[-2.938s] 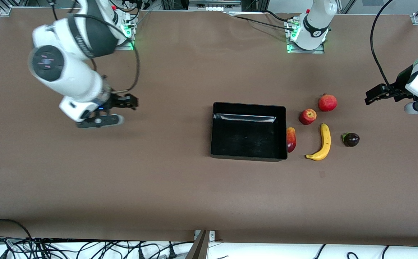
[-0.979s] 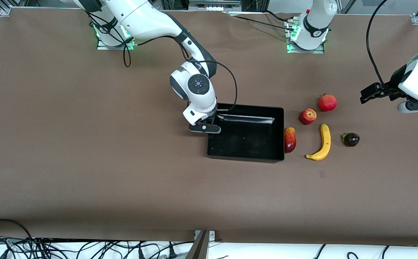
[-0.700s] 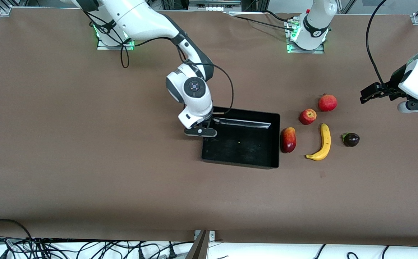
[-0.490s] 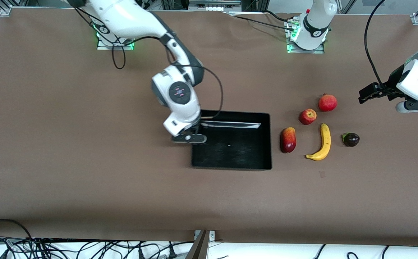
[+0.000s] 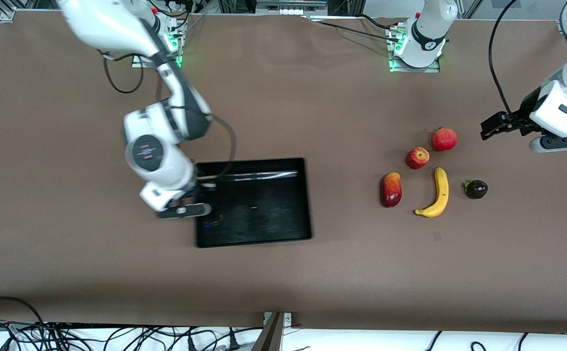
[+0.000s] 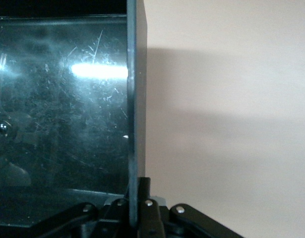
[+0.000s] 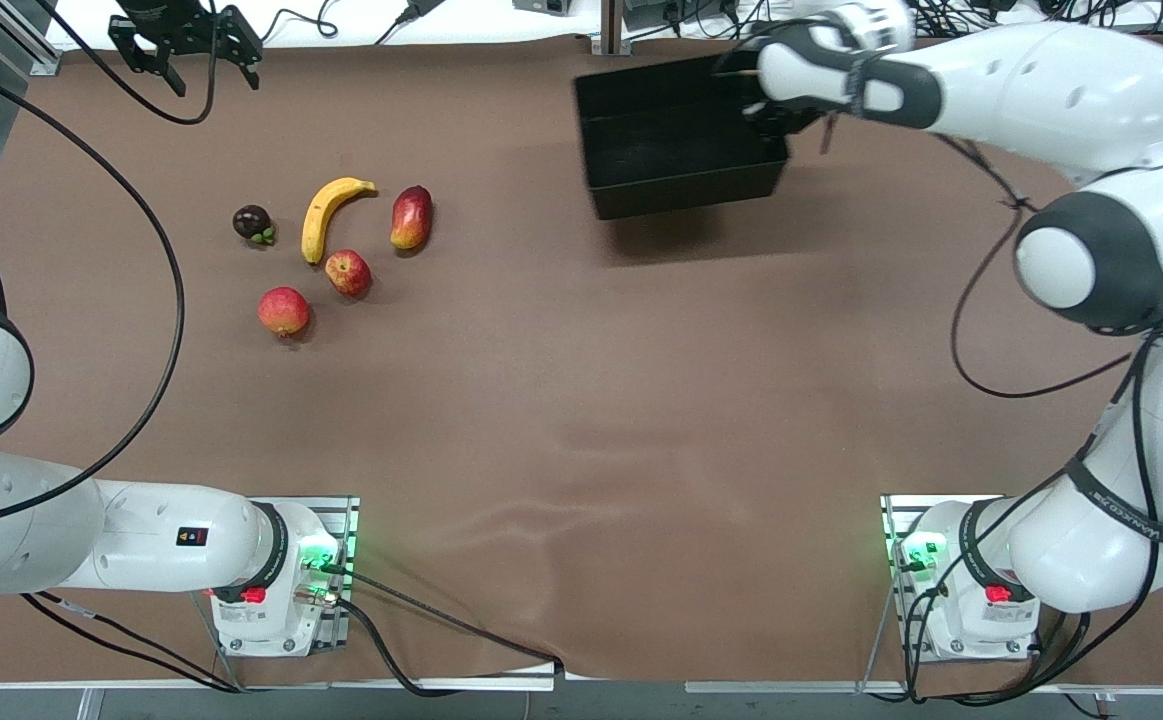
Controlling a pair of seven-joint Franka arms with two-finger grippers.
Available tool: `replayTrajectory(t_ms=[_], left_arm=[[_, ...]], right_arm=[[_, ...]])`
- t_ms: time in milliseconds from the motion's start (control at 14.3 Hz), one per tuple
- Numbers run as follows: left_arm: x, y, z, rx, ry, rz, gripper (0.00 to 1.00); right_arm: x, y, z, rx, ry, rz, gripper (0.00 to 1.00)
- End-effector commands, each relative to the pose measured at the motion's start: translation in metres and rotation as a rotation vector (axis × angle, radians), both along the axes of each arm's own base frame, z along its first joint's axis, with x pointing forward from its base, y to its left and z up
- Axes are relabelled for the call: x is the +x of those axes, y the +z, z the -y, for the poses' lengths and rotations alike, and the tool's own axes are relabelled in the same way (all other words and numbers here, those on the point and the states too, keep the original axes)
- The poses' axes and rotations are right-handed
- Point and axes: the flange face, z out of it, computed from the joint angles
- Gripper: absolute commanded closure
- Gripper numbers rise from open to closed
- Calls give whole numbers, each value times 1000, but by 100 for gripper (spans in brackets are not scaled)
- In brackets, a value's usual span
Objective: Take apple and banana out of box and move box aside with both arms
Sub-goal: 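Slide the black box with the right gripper away from the fruits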
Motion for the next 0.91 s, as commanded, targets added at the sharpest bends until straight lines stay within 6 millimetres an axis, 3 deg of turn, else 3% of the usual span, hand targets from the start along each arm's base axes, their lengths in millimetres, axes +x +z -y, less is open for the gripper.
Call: replayTrajectory(t_ms=[0, 140, 280, 490, 700, 840], left_arm=[[-4, 8, 4, 34, 9, 3, 0], [-4, 7, 4, 34, 9, 0, 0], [-4, 7, 3, 34, 11, -2, 0], [-4, 7, 2, 34, 3, -4, 0], [-5, 8, 2, 34, 2, -2, 0], [-5, 8, 2, 34, 0, -4, 0]], right_arm=[[-19, 4, 76, 14, 0, -16, 100], [-27, 4, 128, 16, -8, -18, 100], [-43, -14, 175, 15, -24, -13, 100], [-80, -63, 232, 6, -30, 39, 100], [-99, -96, 249, 10, -69, 32, 100], [-100, -101, 250, 11, -74, 24, 100]])
